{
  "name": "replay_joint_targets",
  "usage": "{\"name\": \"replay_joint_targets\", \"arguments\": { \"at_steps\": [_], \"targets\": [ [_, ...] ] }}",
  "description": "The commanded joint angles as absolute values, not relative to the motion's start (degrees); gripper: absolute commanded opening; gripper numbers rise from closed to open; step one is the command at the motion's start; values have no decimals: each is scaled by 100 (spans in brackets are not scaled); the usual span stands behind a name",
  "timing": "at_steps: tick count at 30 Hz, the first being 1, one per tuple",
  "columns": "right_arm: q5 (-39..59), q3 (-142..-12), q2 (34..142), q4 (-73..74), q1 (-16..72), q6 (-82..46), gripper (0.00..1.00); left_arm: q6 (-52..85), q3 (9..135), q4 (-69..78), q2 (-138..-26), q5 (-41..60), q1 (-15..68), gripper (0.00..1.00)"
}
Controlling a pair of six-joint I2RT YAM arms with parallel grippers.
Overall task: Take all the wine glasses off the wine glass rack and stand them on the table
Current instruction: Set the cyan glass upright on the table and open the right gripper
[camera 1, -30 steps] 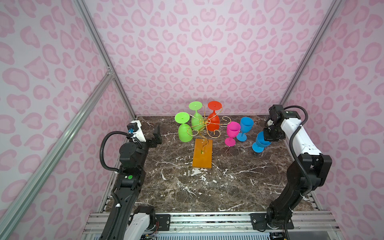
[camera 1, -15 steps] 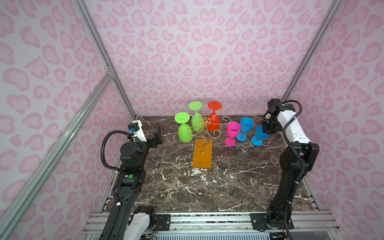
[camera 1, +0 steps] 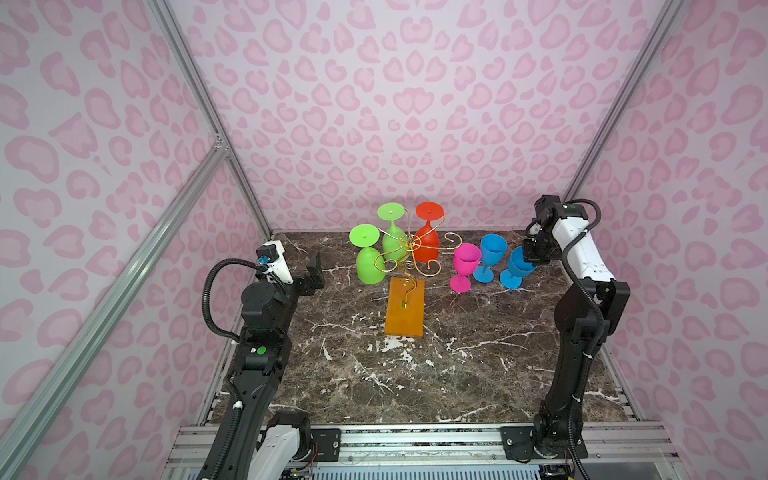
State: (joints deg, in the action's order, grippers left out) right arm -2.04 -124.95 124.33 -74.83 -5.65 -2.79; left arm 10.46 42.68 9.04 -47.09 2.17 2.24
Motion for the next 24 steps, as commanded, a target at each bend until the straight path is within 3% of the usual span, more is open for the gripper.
{"name": "replay_joint_targets", "arguments": {
  "at_steps": [1, 6, 24],
  "targets": [
    [-93, -12491, 12524, -7589, -562, -238, 0, 1058, 4333, 945, -4709, 280, 200, 97],
    [7, -12524, 12467, -7564, -571, -254, 13, 1055, 4344, 933, -4704, 296, 189, 97],
    [295, -12702, 11848, -7157, -589, -438, 24, 1062, 4342, 896, -4648, 252, 188, 97]
  ]
}}
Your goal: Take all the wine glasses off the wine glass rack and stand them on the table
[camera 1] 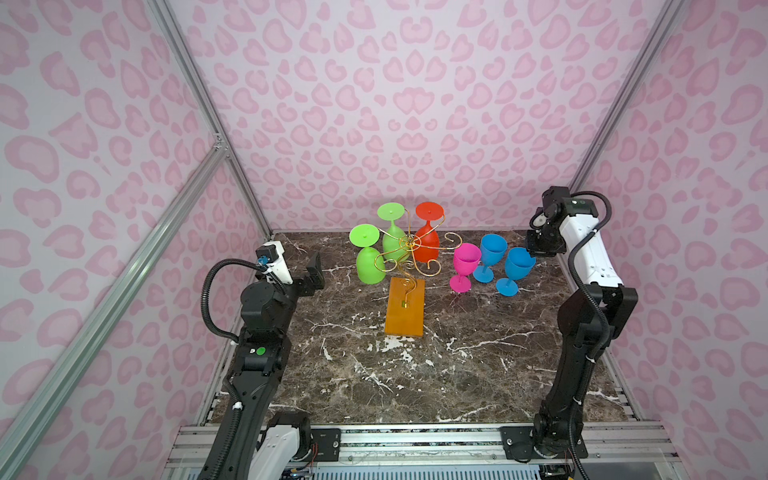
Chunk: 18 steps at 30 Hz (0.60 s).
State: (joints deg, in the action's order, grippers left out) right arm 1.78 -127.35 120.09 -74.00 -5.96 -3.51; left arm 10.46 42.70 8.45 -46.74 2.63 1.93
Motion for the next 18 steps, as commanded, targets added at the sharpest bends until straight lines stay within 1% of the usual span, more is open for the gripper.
{"name": "replay_joint_targets", "arguments": {
  "at_steps": [1, 3, 6, 9, 10, 13, 15, 18],
  "targets": [
    [358, -12648, 11720, -7052, -589, -479, 25, 1079, 4342, 896, -4649, 235, 192, 97],
    [562, -12398, 11387, -6764, -589, -552, 26, 1120, 4341, 894, -4636, 198, 188, 97],
    [776, -11532, 10628, -5993, -530, -745, 29, 1194, 4364, 857, -4638, 188, 193, 97],
    [1159, -10002, 9503, -4598, -424, -1065, 32, 1286, 4466, 707, -4623, 263, 186, 98],
    [1285, -9369, 9077, -4060, -371, -1194, 35, 1317, 4503, 678, -4626, 330, 182, 98],
    [1074, -8011, 7972, -2928, -55, -1431, 43, 1526, 4533, 677, -4680, 475, 178, 100],
    [865, -7462, 7382, -2438, 194, -1455, 50, 1769, 4600, 653, -4752, 720, 176, 100],
    [838, -6996, 6653, -2064, 377, -1513, 59, 2236, 4852, 538, -4942, 1250, 142, 97]
  ]
}}
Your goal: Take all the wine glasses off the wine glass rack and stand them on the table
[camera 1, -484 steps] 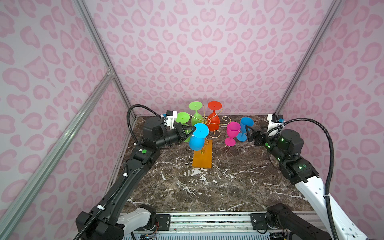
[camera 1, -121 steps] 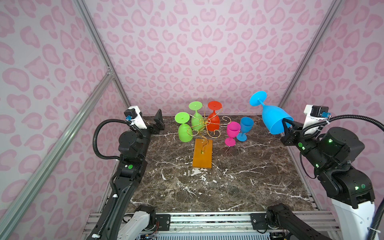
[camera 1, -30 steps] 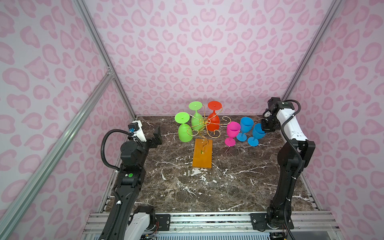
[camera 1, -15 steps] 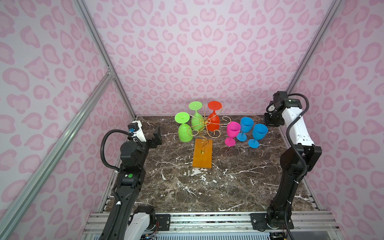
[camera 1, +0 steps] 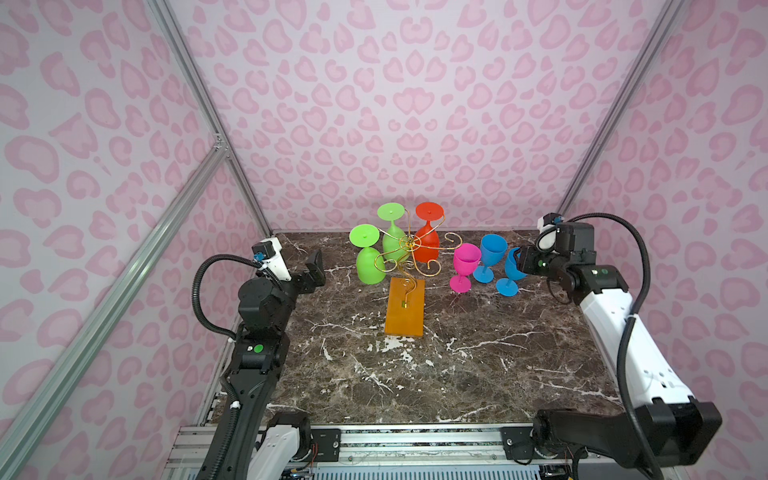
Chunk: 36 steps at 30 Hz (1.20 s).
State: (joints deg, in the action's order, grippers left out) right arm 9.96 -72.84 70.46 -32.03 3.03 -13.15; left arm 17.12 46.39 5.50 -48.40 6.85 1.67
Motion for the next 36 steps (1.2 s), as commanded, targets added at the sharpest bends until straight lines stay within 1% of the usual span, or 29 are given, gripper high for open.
{"name": "replay_joint_targets", "arguments": {
  "at_steps": [1, 2, 4, 10, 13, 16, 21, 24, 36],
  "targets": [
    [863, -6871, 6429, -1956, 393, -1553, 64, 2452, 4975, 436, -5026, 1426, 123, 96],
    [898, -6752, 6216, -1854, 405, -1581, 69, 2626, 5091, 361, -5108, 1632, 98, 95],
    [910, -6559, 5870, -1699, 428, -1630, 75, 2927, 5247, 286, -5178, 1957, 73, 92],
    [1023, -5719, 5043, -756, 633, -1702, 87, 3753, 5615, 314, -5362, 3088, 61, 84],
    [899, -5479, 4913, -422, 818, -1579, 88, 4143, 5834, 287, -5621, 3721, 61, 80],
    [992, -5489, 5028, -322, 915, -1530, 88, 4497, 5979, 334, -5951, 4263, 59, 74],
    [1120, -5581, 5262, -294, 1116, -1434, 88, 4879, 6177, 306, -6483, 4793, 75, 64],
    [1077, -5561, 5267, -279, 1253, -1362, 88, 4967, 6289, 305, -6695, 4869, 129, 60],
    [1045, -5488, 5142, -233, 1397, -1394, 89, 5045, 6497, 288, -7299, 4944, 427, 53]
  ]
}}
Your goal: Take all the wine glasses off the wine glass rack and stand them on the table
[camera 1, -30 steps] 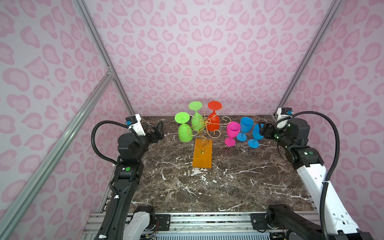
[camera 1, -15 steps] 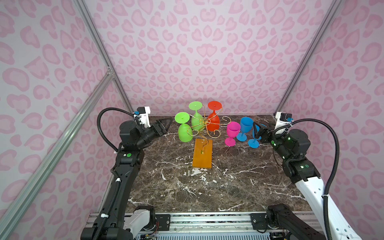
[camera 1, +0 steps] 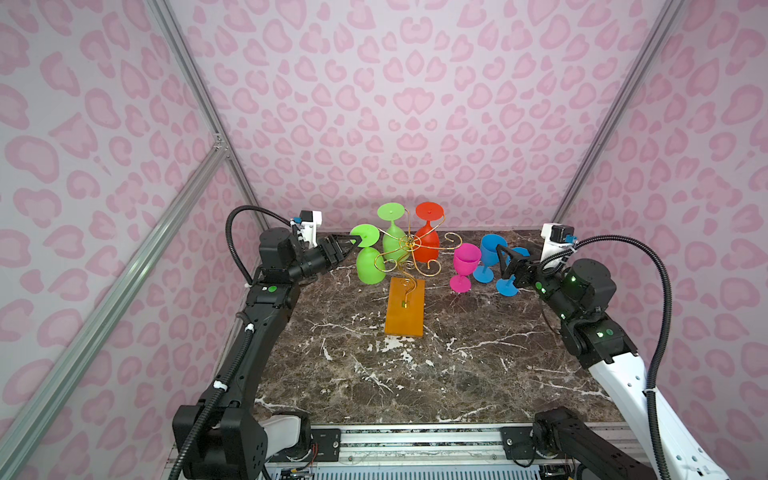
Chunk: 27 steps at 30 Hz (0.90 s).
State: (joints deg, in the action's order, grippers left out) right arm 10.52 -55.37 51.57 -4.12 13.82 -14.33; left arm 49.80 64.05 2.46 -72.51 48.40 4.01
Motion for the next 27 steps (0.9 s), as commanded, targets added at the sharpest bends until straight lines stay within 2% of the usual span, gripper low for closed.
{"name": "replay_joint_targets", "arguments": {
  "at_steps": [1, 23, 27],
  "targets": [
    [1049, -5501, 5142, -232, 1402, -1397, 89, 5058, 6496, 305, -7317, 4939, 444, 52],
    [1061, -5375, 5097, -211, 1431, -1510, 89, 5656, 6528, 914, -7602, 4957, 489, 37],
    [1052, -5344, 5075, -186, 1432, -1534, 89, 5684, 6556, 914, -7602, 4975, 488, 30]
  ]
}}
